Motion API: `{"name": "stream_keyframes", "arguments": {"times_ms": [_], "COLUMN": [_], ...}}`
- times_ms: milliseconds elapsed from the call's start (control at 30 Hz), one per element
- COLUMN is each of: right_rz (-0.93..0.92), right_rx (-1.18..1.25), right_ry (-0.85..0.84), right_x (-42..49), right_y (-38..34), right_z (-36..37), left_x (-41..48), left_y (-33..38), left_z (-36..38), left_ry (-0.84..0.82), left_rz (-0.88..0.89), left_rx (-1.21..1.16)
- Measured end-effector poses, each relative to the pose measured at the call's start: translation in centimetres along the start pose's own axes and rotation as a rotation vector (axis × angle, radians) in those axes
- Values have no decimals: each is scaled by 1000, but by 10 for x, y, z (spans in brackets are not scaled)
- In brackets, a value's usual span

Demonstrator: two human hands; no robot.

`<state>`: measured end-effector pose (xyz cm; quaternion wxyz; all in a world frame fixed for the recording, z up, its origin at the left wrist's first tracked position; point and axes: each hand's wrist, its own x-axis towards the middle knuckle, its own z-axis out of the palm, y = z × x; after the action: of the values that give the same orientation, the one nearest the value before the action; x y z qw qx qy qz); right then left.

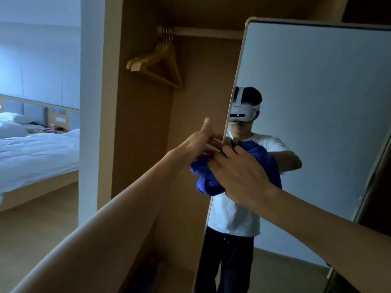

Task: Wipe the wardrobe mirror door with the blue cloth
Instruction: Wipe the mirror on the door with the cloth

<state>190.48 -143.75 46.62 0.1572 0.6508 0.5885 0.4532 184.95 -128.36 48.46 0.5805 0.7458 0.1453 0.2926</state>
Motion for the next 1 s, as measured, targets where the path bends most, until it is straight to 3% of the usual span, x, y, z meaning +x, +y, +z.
{"name": "stream_keyframes", "arguments": {"times_ms": [300,733,1000], "right_rz": [72,22,103], "right_rx": [51,224,336], "right_ry": [13,-335,-221], "right_x": [-9,-57,-53], "right_y": [-14,-131,-105], "right_z": [12,86,75], "left_x": [-2,-26,-36], "left_y": [-24,-107,-137], "left_z": [5,23,29], "left_ry": [10,-1,-12], "left_rz": [1,-84,-148], "left_rx": [46,-2,-48]}}
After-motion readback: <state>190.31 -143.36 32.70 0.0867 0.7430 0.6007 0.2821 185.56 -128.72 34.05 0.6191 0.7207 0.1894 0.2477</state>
